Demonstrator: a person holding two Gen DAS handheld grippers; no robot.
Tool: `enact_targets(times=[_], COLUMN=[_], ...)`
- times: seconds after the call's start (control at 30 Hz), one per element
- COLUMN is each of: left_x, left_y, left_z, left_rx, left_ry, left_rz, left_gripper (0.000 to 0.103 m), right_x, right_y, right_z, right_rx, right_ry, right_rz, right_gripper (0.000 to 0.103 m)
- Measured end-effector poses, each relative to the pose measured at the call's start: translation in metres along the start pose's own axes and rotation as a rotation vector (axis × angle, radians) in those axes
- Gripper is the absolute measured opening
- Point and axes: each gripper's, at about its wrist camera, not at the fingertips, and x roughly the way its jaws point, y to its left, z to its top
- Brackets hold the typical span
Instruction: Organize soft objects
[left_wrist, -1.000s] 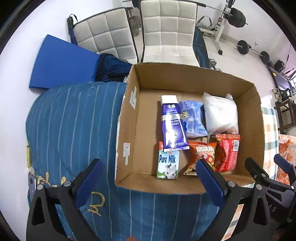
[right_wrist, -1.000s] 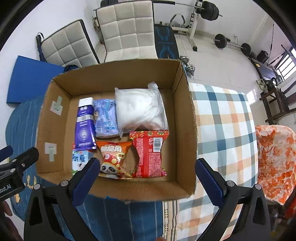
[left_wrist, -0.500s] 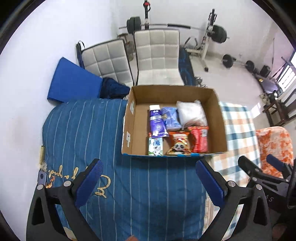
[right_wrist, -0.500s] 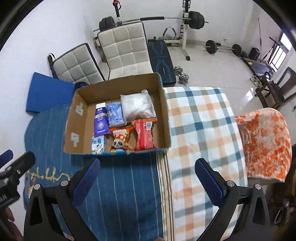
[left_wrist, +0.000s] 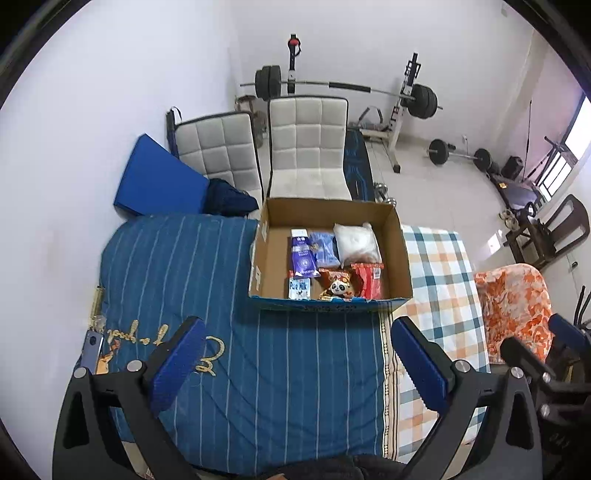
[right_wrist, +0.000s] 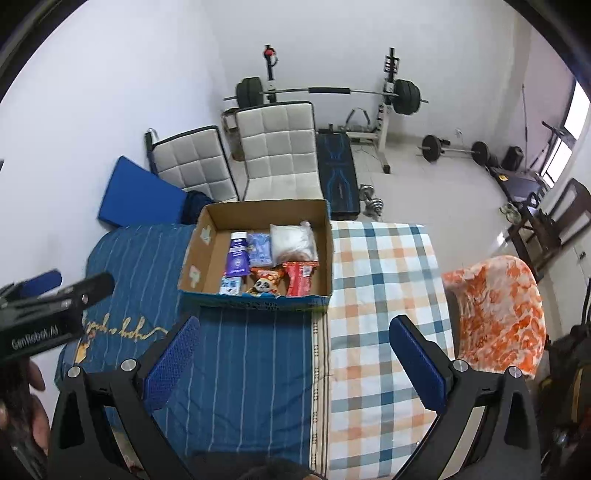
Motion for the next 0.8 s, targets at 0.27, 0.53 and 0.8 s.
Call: enact_targets(times=[0.27, 0.53, 0.8], left_x=[-0.038, -0.049, -0.051], left_y=[0.006, 0.007, 0.003], left_z=[-0.009, -0.011, -0.007], left_rx=[-0.005, 0.0, 0.004], left_ry=[-0.065, -0.105, -0.107], left_rz=[0.024, 0.04, 0.032], left_gripper=[0.103, 0.103, 0.103], right_x=[-0.02, -0.032, -0.047], right_y=[0.004, -0.002, 0.001], right_z=[-0.004, 0.006, 0.013], right_rx=[-0.005, 0.019, 0.006], right_ry=[-0.017, -0.075, -0.118], right_rz=[-0.015, -0.054, -0.066], right_gripper=[0.103, 0.103, 0.103])
